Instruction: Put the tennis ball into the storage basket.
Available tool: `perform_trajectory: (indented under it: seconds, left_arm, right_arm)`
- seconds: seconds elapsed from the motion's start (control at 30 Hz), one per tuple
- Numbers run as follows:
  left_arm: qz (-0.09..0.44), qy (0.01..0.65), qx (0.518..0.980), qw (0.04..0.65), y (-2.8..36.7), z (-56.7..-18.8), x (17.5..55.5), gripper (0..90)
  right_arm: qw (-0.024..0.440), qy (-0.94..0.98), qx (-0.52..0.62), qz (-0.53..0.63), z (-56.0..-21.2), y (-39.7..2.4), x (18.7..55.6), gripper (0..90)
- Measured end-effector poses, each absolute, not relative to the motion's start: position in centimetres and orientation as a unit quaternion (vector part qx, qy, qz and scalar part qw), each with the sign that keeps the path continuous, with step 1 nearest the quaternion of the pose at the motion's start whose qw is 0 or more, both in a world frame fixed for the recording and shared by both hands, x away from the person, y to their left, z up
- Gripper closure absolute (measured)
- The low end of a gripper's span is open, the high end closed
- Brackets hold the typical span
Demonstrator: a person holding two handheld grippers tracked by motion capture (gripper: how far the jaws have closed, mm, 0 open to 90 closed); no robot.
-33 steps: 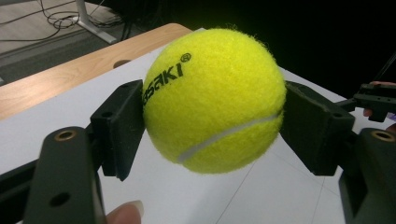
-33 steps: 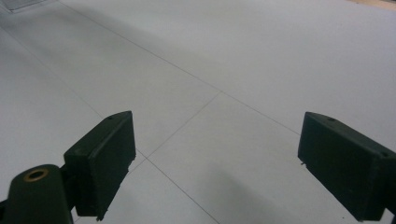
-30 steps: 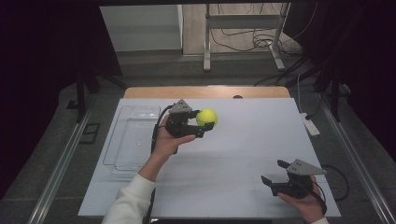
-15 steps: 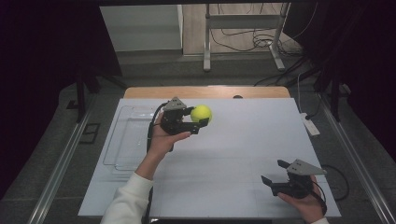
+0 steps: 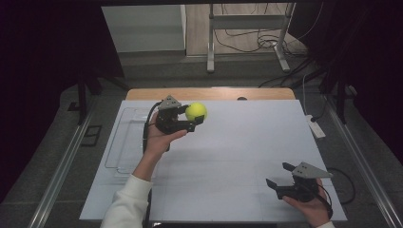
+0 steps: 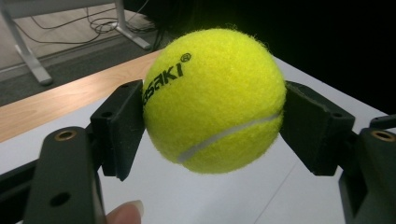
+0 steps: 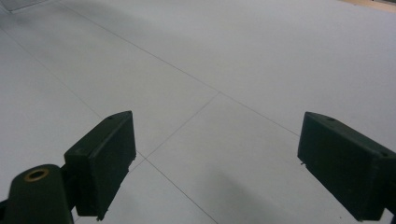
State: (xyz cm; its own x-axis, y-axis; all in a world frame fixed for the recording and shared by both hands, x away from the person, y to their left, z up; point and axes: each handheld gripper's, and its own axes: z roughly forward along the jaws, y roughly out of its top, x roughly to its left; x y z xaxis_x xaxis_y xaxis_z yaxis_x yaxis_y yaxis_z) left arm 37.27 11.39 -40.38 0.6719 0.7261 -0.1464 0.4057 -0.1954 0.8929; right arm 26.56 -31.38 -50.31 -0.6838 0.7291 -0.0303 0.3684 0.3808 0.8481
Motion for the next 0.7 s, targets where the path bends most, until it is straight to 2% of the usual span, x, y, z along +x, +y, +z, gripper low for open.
perform_trajectory:
  seconds: [0.7]
  left_arm:
    - [0.170, 0.404, 0.745, 0.504, 13.6, -40.6, 38.1, 27.0]
  right_arm:
    - [0.206, 0.805, 0.341, 0.440, -50.3, -31.5, 26.6, 11.9]
